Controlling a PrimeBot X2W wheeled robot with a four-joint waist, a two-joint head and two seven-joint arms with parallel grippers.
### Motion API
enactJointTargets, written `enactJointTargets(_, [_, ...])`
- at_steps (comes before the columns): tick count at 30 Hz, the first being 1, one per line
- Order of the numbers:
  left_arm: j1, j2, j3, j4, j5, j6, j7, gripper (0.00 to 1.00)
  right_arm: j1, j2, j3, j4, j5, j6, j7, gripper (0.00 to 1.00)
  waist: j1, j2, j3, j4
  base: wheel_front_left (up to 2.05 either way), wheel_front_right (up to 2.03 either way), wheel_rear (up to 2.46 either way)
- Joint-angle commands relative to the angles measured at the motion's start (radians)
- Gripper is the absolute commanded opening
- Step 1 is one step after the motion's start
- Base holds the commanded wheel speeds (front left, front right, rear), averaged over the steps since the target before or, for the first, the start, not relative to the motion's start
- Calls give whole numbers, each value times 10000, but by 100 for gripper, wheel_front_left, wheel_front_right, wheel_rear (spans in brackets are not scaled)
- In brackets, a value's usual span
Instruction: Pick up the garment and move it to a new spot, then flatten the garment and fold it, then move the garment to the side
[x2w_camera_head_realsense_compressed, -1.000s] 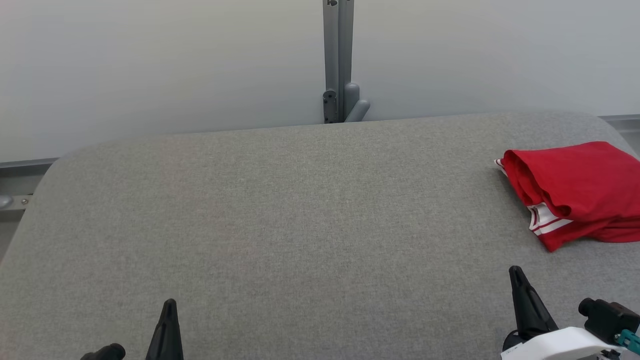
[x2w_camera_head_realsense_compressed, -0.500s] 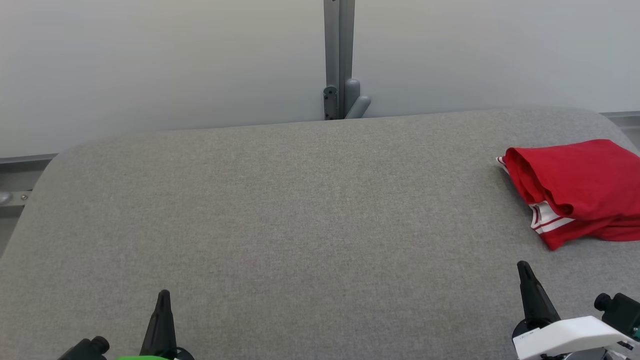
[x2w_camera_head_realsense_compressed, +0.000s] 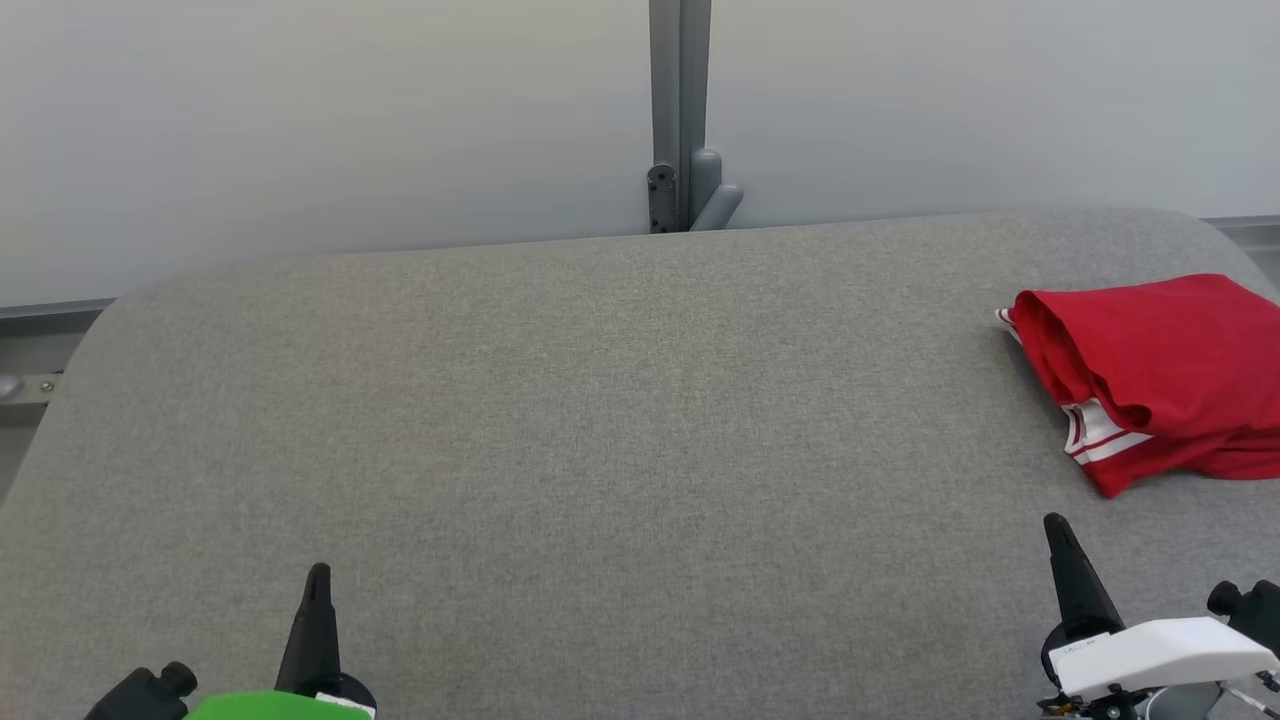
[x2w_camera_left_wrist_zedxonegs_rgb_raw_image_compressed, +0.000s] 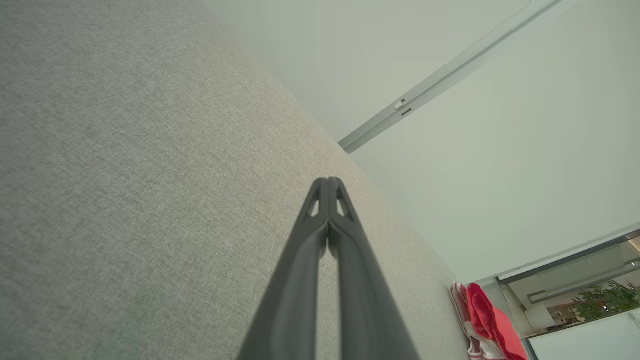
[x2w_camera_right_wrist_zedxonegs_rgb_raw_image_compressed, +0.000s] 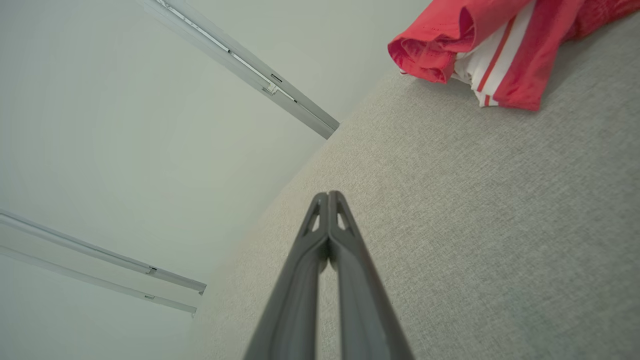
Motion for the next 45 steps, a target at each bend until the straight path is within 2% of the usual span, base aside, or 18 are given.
enactJointTargets(1, [-271,86,57,-75,-268,-67,30,0,-265,-12,-72,-66,242,4,45,0,0,0,7,2,0,0,0])
enactJointTargets(22, [-678,54,341,50,-2606,-255,603,0,-557,105,-520,114,2589,3,785,0,0,0,175,31,0,0,0])
enactJointTargets(45, [-1012,11,597,148,-4490,-409,1090,0,-814,229,-914,268,4505,3,1414,0,0,0,342,60,0,0,0])
